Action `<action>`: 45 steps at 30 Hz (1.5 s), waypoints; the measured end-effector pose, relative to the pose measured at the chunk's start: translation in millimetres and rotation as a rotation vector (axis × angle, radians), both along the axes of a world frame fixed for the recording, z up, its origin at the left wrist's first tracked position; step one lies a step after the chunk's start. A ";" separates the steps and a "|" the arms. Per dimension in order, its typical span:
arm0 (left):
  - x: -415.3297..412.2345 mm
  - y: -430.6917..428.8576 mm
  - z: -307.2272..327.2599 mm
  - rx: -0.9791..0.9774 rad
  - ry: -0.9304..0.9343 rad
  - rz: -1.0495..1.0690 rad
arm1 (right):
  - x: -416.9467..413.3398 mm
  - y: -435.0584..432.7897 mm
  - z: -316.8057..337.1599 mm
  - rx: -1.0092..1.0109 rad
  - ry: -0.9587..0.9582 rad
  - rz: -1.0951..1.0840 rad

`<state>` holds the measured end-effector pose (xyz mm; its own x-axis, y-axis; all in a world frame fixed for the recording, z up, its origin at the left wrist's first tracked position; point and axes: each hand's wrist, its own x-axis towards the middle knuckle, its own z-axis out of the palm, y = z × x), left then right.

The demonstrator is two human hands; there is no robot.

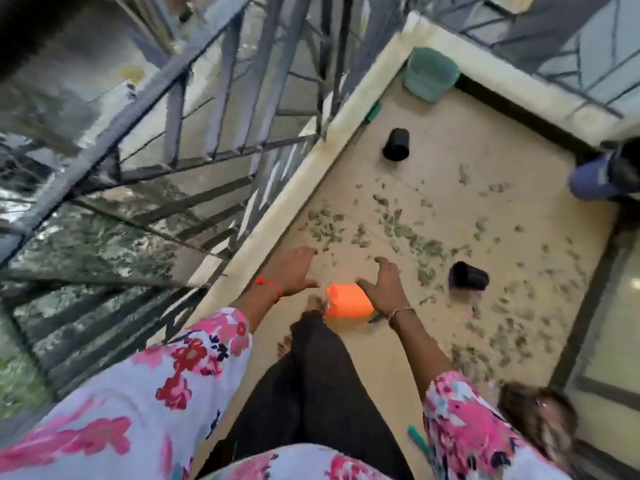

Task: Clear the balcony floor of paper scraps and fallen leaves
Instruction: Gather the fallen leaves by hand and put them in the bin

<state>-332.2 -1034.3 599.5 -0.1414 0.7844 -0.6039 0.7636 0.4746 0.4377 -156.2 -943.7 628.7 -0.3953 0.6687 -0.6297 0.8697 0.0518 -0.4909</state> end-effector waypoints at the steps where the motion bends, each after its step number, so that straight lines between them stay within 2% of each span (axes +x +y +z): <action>1: -2.7 8.9 -7.1 -0.001 -0.016 0.005 | -0.7 3.8 -6.1 -0.007 0.009 -0.041; 7: -35.7 54.5 -73.5 -0.006 -0.094 0.030 | -25.4 20.4 -74.1 -0.124 0.086 -0.323; 9: -50.5 65.2 -111.5 -0.002 -0.130 0.045 | -44.5 24.6 -117.8 -0.179 0.121 -0.465; 14: -70.8 80.1 -249.1 0.031 -0.178 0.084 | -100.2 35.1 -269.9 -0.216 0.186 -0.818; 17: -79.3 99.8 -352.2 0.074 -0.209 0.074 | -132.3 47.4 -381.6 -0.156 0.226 -0.948; 21: -92.6 125.4 -502.4 0.224 -0.131 0.115 | -159.5 61.2 -546.3 0.004 0.238 -1.056; 24: -101.2 128.3 -591.1 0.270 -0.030 0.174 | -156.9 63.5 -637.0 0.098 0.130 -1.108; 26: -102.6 125.4 -638.0 0.321 0.015 0.237 | -155.1 60.0 -681.8 0.183 -0.016 -1.033; 29: -92.6 124.8 -678.3 0.408 0.078 0.332 | -162.1 52.7 -721.7 0.492 -0.201 -0.896; 32: -84.4 132.8 -695.0 0.571 0.125 0.334 | -176.1 60.0 -738.7 0.715 -0.280 -0.819; 39: -92.2 199.3 -707.5 0.733 0.076 0.343 | -199.1 119.0 -747.7 0.857 -0.082 -0.638; 45: -95.4 212.9 -713.6 0.753 0.024 0.337 | -201.3 141.9 -750.6 0.884 0.026 -0.623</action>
